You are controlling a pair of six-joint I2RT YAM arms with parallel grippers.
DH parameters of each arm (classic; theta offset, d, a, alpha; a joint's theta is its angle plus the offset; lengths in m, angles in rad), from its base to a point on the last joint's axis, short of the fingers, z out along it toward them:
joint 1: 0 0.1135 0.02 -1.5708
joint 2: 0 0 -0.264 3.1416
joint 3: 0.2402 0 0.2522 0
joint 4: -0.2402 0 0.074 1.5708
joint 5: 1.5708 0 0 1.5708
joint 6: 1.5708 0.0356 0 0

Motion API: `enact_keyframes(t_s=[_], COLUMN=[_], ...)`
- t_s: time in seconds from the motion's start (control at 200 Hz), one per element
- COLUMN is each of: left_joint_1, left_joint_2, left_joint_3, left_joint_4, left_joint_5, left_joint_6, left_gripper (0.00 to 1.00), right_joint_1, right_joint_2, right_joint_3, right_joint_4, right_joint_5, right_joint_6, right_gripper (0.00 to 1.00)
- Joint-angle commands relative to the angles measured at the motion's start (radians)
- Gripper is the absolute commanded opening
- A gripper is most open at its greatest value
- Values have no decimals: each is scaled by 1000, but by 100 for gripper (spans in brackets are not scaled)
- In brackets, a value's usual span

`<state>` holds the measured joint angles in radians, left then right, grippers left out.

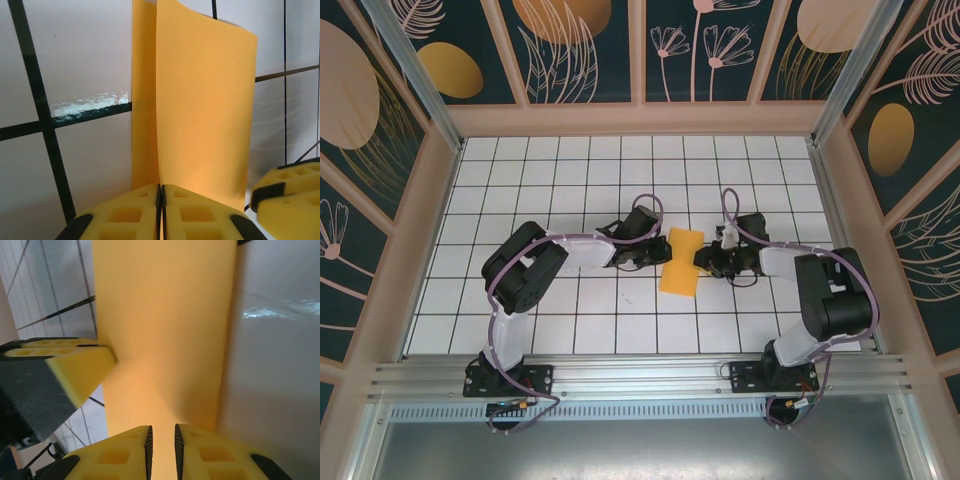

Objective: Fold a paper plane with a square sheet of paper (pick it up from the middle)
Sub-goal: Fold the square sheet of paper in half at the center of the table.

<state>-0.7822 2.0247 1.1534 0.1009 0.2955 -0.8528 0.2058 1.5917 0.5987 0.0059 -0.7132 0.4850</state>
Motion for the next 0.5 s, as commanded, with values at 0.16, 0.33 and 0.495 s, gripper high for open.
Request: enact_keyframes(t_s=[0.16, 0.33, 0.495], left_joint_1=[-8, -7, -6], left_joint_2=[14, 11, 11], left_joint_3=[0, -1, 7], left_joint_4=[-18, -20, -22], left_joint_5=[30, 24, 27], left_joint_6=[15, 12, 14], left_gripper=[14, 14, 14], right_joint_1=[2, 10, 50], right_joint_2=[27, -89, -104], right_joint_3=[-19, -28, -74], right_joint_4=[-21, -53, -13], right_joint_5=[64, 21, -10], right_joint_6=[-31, -16, 25], right_gripper=[24, 24, 24])
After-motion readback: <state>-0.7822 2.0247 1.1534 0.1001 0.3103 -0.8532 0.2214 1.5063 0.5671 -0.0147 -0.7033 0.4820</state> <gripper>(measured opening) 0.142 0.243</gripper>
